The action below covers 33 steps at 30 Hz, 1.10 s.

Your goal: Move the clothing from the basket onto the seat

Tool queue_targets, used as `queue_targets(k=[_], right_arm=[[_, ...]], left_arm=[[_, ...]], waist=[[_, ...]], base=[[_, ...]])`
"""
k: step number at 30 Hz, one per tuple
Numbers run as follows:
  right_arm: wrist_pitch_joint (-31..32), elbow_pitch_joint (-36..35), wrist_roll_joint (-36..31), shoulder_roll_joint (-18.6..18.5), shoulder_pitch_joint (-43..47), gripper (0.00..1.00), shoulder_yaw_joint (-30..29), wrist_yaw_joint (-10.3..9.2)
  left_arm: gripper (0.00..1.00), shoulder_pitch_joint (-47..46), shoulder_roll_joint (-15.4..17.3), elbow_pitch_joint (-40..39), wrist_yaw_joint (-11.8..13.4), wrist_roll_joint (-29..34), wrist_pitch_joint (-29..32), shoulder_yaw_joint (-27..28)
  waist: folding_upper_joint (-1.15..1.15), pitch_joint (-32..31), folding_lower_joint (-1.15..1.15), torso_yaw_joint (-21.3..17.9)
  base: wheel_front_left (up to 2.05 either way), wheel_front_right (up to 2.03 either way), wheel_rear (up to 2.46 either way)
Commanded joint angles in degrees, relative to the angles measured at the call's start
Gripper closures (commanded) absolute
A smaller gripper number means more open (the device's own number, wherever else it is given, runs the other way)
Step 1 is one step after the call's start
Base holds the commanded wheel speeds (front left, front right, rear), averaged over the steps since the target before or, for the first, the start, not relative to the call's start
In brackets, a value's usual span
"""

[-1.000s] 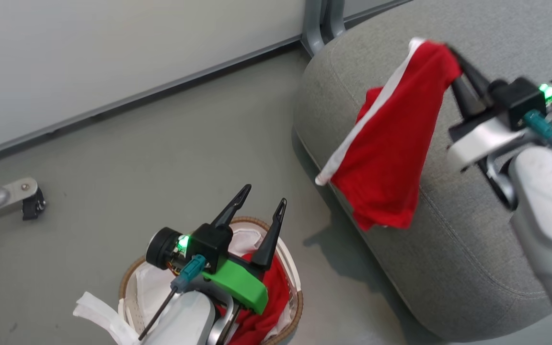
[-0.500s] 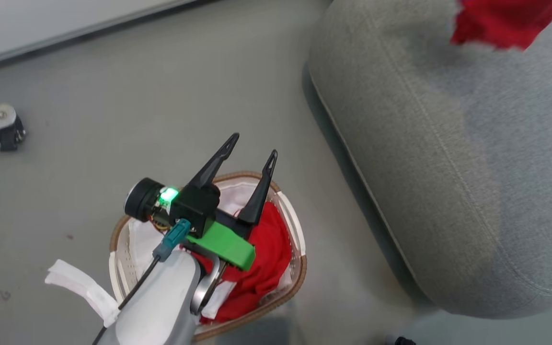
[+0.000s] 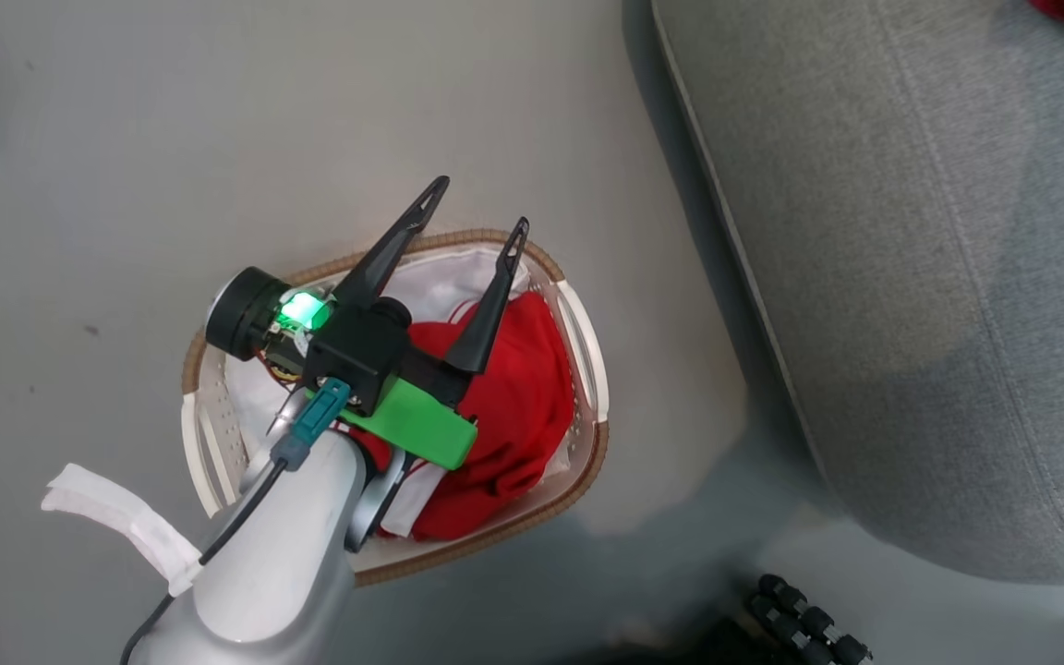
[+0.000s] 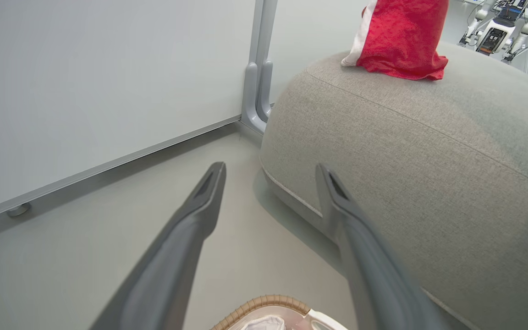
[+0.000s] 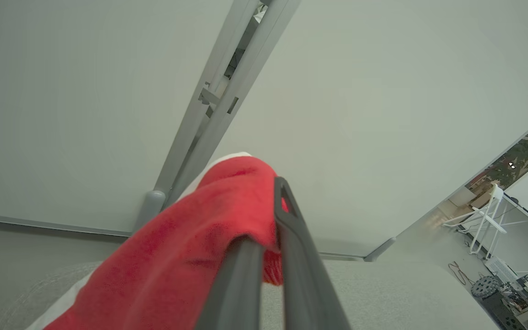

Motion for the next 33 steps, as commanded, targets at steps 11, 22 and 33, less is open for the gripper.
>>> queue_targets(k=[11, 22, 33], right_arm=[[-0.13, 4.18, -4.27, 5.16, 9.59, 1.00, -4.73, -0.08], [-0.13, -0.15, -4.52, 7.76, 18.19, 0.00, -5.31, -0.08], [-0.13, -5.29, -1.43, 6.80, 27.81, 0.00, -4.11, -0.08]], left_arm=[[0.00, 0.09, 1.70, -0.12, 0.14, 1.15, 0.05, 2.30], [0.00, 1.82, 1.84, 1.12, 0.14, 0.63, 0.05, 3.02], [0.00, 2.31, -0.96, 1.51, 0.14, -1.30, 0.04, 5.50]], waist=[[0.00, 5.42, -0.01, -2.55], [0.00, 1.64, -0.01, -4.68], [0.00, -7.09, -0.01, -2.34]], base=[[0.00, 0.00, 0.00], [0.00, 0.00, 0.00], [0.00, 0.00, 0.00]])
